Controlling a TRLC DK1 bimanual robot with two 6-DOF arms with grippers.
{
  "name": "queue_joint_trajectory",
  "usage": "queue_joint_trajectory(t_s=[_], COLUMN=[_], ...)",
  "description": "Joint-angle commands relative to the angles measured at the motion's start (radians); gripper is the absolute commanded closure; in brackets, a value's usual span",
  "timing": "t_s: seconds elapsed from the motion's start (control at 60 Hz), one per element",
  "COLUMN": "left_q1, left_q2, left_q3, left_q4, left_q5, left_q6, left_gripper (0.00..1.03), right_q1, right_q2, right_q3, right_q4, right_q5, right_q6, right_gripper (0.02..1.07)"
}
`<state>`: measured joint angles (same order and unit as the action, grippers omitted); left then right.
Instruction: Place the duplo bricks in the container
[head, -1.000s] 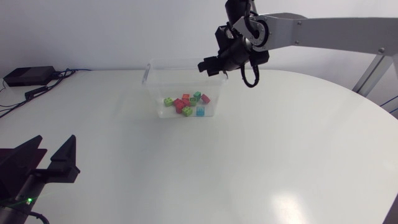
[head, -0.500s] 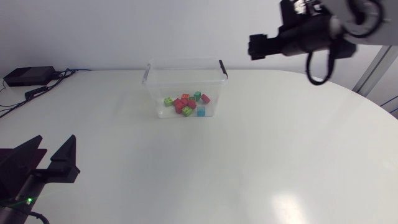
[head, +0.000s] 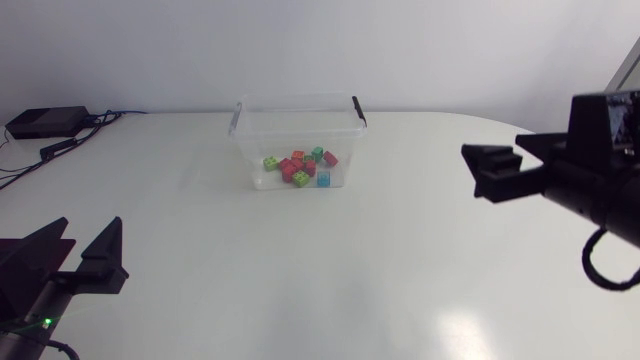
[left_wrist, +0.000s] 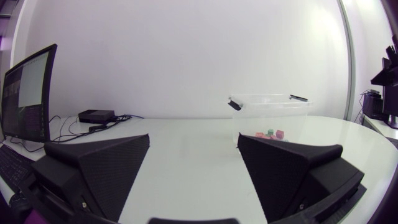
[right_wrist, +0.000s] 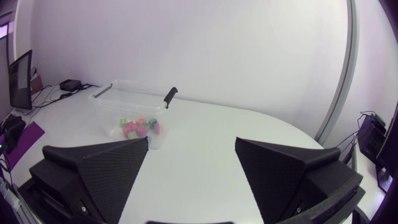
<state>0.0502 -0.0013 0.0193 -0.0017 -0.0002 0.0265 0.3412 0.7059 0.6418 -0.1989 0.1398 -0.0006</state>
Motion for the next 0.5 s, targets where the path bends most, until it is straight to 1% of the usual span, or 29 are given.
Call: queue_joint_trajectory(t_s=[0.0,0.1,0.483], left_q1=[-0.006,-0.006,-0.023], left_q2=[-0.011,-0.012,-0.007], left_q3=[-0.018,-0.018,-0.018], left_q4=[-0.003,-0.004,-0.002], left_q5=[0.005,0.005,0.003], left_q6=[0.007,0.007,-0.006], left_gripper=[0.04,0.04,0.04], right_q1=[0.012,0.011,-0.128], right_q2=[-0.108,-0.214,-0.408], right_q3=[-0.100,-0.183,-0.364], right_q4=[0.029,0.043,0.105], right_q5=[0.011,0.010,-0.049], right_q6=[-0.013,-0.034,-0.021], right_gripper=[0.06,0.06,0.06])
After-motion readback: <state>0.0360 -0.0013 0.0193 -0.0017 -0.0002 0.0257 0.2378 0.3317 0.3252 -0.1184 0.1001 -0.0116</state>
